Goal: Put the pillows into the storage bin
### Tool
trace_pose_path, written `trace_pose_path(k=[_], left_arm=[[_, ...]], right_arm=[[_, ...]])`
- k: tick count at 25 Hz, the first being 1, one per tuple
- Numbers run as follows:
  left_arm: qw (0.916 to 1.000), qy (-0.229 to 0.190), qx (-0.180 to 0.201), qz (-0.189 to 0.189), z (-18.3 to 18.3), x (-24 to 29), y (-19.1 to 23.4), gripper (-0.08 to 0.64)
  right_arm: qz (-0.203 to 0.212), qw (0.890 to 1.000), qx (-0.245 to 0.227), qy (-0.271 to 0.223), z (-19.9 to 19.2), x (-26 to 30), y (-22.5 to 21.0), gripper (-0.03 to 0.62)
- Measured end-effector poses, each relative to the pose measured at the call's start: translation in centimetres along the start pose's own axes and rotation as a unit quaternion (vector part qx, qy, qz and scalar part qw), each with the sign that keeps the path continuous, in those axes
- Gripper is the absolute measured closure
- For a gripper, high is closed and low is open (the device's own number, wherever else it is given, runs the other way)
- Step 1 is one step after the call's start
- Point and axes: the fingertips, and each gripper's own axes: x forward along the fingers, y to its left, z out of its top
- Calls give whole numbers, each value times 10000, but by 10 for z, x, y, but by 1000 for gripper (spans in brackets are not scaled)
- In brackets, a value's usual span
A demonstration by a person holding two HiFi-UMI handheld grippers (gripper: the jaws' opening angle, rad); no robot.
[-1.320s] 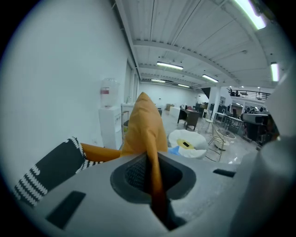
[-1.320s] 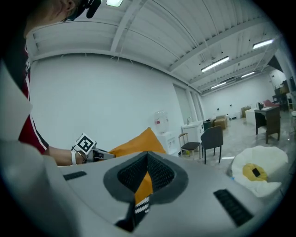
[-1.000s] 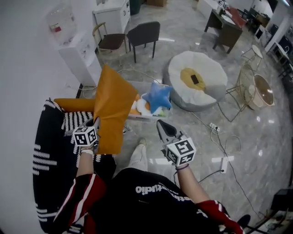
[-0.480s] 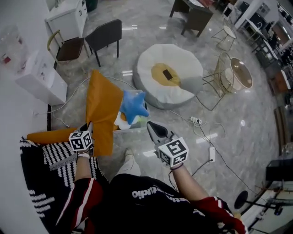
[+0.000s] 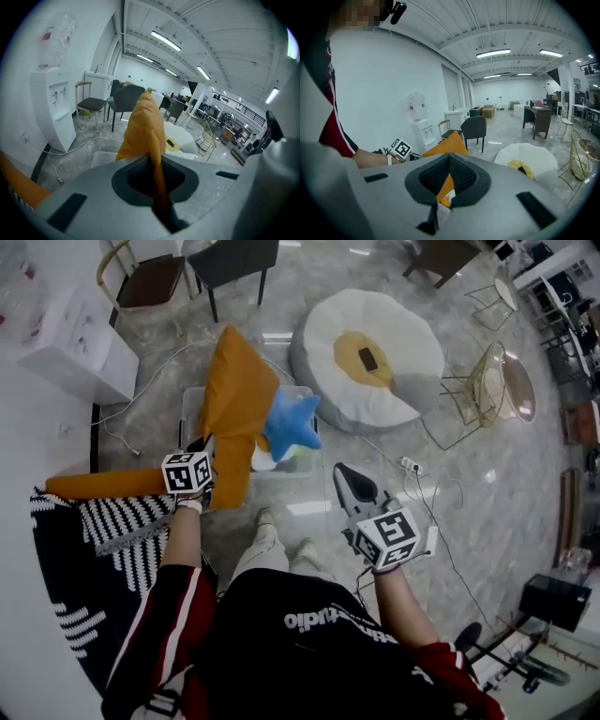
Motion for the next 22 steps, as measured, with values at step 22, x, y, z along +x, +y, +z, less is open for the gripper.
trace_pose_path(k=[22], left_arm=[[9951,-57,409,898,0,14,84,457]], right_arm=[[241,9991,-31,361,3,57,-5,589]])
